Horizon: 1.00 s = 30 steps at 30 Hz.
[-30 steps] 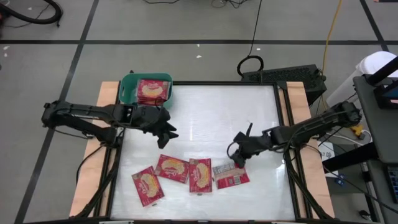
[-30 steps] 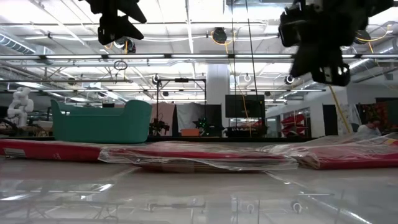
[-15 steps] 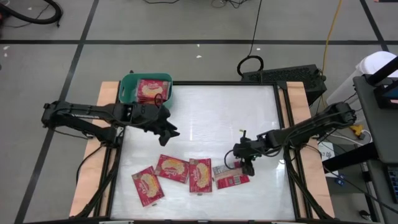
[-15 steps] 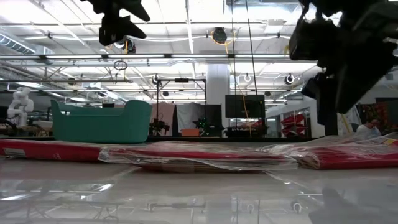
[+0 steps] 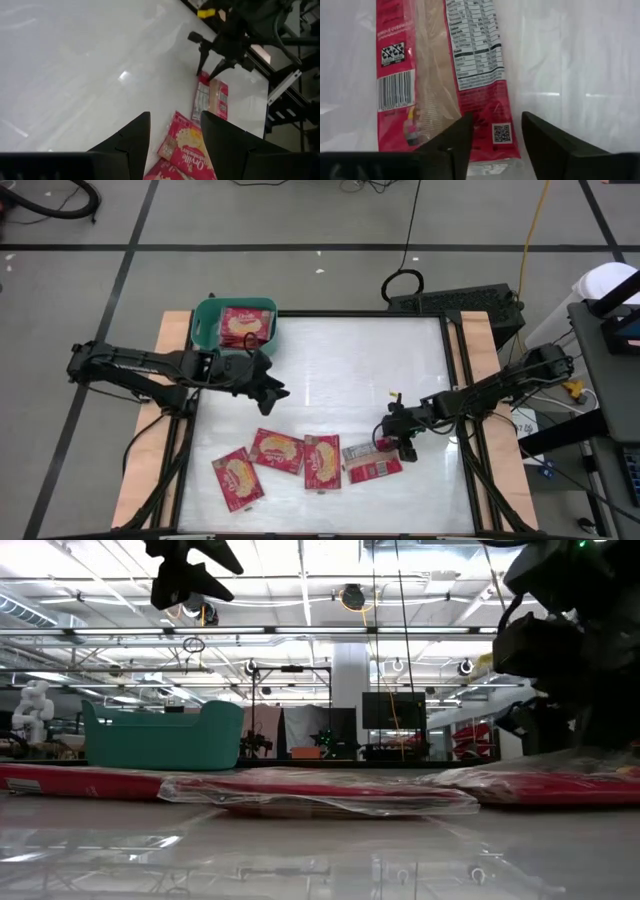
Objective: Sort popcorn bags into baskets
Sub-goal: Put the red popcorn bag into the green bin
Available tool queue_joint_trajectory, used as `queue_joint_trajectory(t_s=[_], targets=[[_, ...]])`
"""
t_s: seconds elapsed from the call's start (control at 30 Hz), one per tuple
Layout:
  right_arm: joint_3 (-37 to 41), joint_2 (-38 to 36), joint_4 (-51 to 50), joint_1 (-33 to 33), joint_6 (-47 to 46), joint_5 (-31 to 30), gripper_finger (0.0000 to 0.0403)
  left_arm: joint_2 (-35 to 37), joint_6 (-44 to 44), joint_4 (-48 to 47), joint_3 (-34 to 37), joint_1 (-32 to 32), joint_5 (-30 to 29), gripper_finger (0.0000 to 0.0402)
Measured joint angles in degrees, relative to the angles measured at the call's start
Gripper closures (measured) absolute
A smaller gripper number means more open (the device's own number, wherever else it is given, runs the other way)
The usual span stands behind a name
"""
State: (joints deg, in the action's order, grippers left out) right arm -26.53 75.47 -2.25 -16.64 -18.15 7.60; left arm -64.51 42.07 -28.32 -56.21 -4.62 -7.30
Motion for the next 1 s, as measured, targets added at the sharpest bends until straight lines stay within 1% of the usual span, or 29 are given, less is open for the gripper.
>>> queue_joint_trajectory(t_s=[0.13, 0.3, 0.33, 0.43, 0.5, 0.63, 0.7, 0.83, 0.9, 1.0], targets=[[1.7, 0.0, 1.9, -0.3, -0.1, -0.2, 0.0299, 0.0, -0.3, 2.0, 0.0, 0.2, -1.8, 0.0225], [2.1, 0.1, 4.8, -0.3, -3.2, -1.6, 0.0381, 0.0, 0.5, 3.9, 0.0, 0.5, -2.9, 0.0225], [2.1, 0.1, 5.7, -0.3, -3.7, -1.5, 0.0391, 0.0, 0.5, 4.5, 0.0, 0.5, -3.3, 0.0225], [2.1, 0.2, 8.2, -0.2, -5.6, -1.7, 0.0394, 0.0, 0.5, 5.6, 0.0, 0.5, -5.5, 0.0225], [2.1, 0.0, 9.4, 0.0, -7.7, -1.5, 0.0398, 0.0, 1.0, 6.1, 0.0, 0.5, -7.9, 0.0225], [2.1, -0.6, 9.6, 0.2, -10.3, -1.6, 0.0402, -2.0, 4.3, 7.1, 0.0, 0.5, -11.7, 0.0225], [2.1, -1.4, 9.8, 0.5, -11.3, -1.6, 0.0402, -3.8, 4.8, 7.8, 0.1, 0.4, -11.7, 0.0225], [2.1, -4.2, 9.8, 0.9, -12.8, -1.7, 0.0403, -8.7, 5.5, 15.2, 0.0, -0.4, -10.3, 0.0225], [2.1, -6.0, 8.8, 1.1, -13.1, -1.7, 0.0403, -11.9, 5.5, 21.6, 0.0, -0.9, -9.1, 0.0225], [2.1, -8.9, 8.4, 1.1, -13.1, -1.8, 0.0403, -15.6, 4.9, 27.9, 0.0, -2.3, -7.9, 0.0225]])
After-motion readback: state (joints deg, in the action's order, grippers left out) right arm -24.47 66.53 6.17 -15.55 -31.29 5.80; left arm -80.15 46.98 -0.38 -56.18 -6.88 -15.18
